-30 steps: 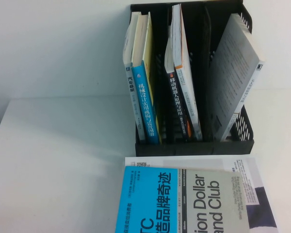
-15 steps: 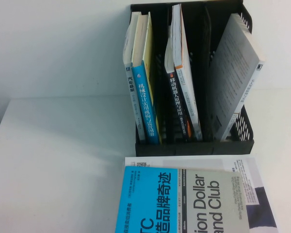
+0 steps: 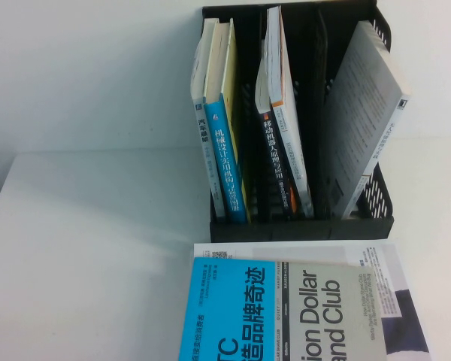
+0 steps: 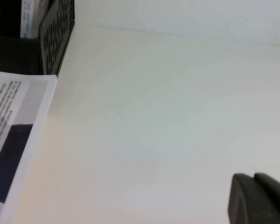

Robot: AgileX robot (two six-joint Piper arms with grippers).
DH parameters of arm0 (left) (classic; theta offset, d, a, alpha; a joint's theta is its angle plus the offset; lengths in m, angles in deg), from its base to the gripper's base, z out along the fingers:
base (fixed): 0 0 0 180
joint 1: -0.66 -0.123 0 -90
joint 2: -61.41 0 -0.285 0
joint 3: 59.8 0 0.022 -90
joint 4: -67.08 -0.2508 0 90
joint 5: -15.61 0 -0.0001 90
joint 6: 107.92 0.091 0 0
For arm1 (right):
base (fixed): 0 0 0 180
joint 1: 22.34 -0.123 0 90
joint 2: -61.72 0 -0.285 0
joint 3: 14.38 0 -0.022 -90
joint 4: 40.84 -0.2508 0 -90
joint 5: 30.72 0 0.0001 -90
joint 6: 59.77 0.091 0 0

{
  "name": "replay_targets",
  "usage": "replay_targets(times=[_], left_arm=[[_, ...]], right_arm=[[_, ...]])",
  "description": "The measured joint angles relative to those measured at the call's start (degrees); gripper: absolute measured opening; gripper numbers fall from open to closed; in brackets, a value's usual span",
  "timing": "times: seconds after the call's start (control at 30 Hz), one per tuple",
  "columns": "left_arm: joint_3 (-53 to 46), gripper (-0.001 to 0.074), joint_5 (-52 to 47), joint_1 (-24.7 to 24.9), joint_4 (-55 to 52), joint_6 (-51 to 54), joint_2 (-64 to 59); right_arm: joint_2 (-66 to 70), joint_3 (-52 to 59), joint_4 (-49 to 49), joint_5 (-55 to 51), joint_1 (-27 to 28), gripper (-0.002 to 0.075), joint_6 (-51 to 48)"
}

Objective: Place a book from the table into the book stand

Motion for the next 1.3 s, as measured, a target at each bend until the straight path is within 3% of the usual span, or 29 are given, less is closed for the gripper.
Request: replay_targets(times=[0.27,0.53,1.3], left_arm=[[0.0,-0.0002,0.0,2.7,-2.9,1.8,0.0],[0.0,-0.0002,0.0,4.0,-3.8,-8.9,0.0],[0.0,-0.0002,0.0,5.1,-3.8,-9.5,0.0]], right_arm=[[0.0,0.0,0.0,0.0,0.0,-0.0003,-0.1],[0.0,0.0,-0.1,0.0,0.0,-0.0003,-0.1],[0.0,0.0,-0.3,0.0,0.0,-0.0003,-0.1]])
